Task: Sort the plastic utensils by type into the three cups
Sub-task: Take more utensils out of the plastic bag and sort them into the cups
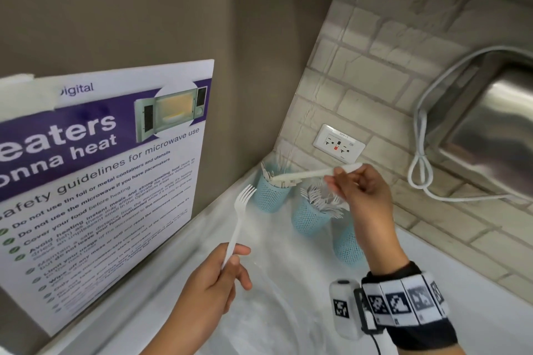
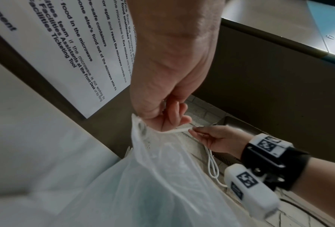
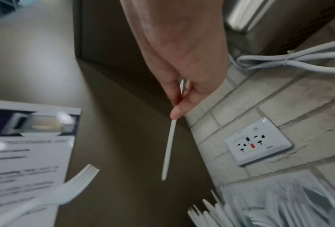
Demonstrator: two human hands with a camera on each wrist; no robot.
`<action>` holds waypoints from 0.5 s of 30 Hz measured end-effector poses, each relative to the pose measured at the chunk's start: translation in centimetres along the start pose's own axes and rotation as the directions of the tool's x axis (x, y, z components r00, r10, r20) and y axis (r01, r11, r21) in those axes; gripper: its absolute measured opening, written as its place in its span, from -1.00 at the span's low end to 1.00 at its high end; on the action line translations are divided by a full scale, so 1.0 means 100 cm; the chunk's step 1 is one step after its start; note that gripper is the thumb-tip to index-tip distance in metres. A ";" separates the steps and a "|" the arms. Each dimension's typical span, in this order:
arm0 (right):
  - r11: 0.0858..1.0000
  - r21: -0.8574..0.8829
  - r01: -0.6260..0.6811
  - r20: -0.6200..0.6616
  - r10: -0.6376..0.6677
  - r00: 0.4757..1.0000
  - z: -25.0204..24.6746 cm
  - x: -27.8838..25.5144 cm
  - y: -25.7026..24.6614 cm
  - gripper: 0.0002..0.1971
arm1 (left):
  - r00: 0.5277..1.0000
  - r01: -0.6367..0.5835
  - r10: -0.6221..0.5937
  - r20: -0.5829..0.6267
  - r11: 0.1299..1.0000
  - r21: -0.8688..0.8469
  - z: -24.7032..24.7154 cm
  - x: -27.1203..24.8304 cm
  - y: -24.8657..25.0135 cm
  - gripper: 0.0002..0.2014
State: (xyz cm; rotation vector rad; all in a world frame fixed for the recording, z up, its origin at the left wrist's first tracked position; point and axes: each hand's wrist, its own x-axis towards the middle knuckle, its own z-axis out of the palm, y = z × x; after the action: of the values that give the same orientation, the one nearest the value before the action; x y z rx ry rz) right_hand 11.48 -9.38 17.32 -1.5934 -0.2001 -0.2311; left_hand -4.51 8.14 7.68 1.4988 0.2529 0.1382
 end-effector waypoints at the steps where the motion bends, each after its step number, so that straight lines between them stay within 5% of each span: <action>1: 0.999 -0.033 0.019 -0.044 -0.020 0.999 0.000 0.009 0.003 -0.91 | 1.000 0.005 -0.005 0.000 1.000 -0.005 0.000 0.001 -0.001 -0.76; 4: 0.983 -0.183 0.000 -0.135 -0.025 0.991 0.008 0.035 0.027 -0.81 | 1.000 0.010 -0.010 0.003 1.000 -0.008 0.000 0.001 -0.001 -0.76; 7: 0.933 -0.359 -0.043 -0.094 0.009 0.995 0.019 0.053 0.058 -0.81 | 1.000 0.009 -0.009 0.003 1.000 0.025 0.001 0.000 0.000 -0.76; 10: 0.926 -0.360 -0.114 -0.030 0.111 0.993 0.029 0.055 0.075 -0.95 | 1.000 0.017 -0.017 0.006 0.999 0.033 0.000 0.000 0.001 -0.74; 15: 0.958 -0.182 -0.220 0.097 0.240 0.966 0.033 0.039 0.073 -0.87 | 1.000 0.019 -0.019 0.009 1.000 0.008 -0.003 0.000 0.001 -0.71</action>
State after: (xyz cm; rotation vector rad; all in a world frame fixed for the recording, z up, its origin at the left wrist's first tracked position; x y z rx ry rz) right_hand 17.33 -6.39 11.22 -1.7862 -0.0852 0.0292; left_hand -4.59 8.42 7.78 1.5044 0.2603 0.1151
